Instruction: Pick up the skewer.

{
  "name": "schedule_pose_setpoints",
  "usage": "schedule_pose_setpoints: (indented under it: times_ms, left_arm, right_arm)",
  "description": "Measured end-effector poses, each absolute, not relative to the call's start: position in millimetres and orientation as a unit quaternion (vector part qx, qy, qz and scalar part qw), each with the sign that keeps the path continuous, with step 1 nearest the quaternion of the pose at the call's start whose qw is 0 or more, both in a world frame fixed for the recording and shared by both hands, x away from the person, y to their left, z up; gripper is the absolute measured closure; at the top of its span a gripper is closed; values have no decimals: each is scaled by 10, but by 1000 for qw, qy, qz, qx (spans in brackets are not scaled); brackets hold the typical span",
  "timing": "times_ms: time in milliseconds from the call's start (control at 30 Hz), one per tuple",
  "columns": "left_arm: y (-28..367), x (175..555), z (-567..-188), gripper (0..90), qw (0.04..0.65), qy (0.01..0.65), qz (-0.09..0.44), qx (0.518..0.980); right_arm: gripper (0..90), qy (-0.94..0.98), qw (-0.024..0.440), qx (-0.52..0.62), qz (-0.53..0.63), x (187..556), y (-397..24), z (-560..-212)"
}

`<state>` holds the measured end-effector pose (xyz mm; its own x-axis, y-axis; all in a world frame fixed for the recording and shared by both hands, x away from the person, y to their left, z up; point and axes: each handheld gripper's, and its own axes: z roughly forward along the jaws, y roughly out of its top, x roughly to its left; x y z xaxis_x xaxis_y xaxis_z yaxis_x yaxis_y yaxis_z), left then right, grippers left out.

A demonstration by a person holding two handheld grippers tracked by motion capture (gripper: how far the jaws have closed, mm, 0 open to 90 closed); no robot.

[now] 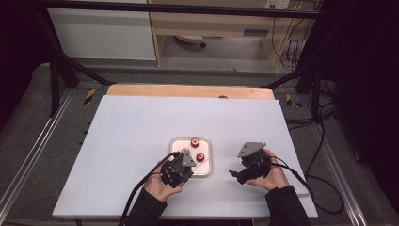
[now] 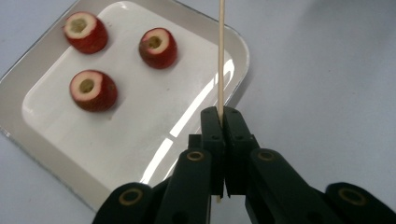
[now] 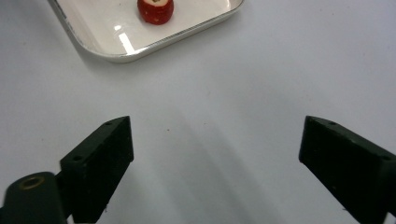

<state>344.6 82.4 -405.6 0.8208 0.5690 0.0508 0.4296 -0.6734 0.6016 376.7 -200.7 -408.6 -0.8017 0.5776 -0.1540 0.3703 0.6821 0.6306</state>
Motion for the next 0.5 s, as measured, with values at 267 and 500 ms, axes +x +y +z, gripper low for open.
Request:
schedule_pose_setpoints:
  times_ms: [267,500]
  left_arm:
    - [1023,3282,-4147,885,350,325,137,868]
    - [1164,3190,-4228,885,394,354,140,837]
  right_arm:
    - [33,883,137,313,321,3815,-2021,-4081]
    - [18,867,118,349,336,3856,-1985,-4051]
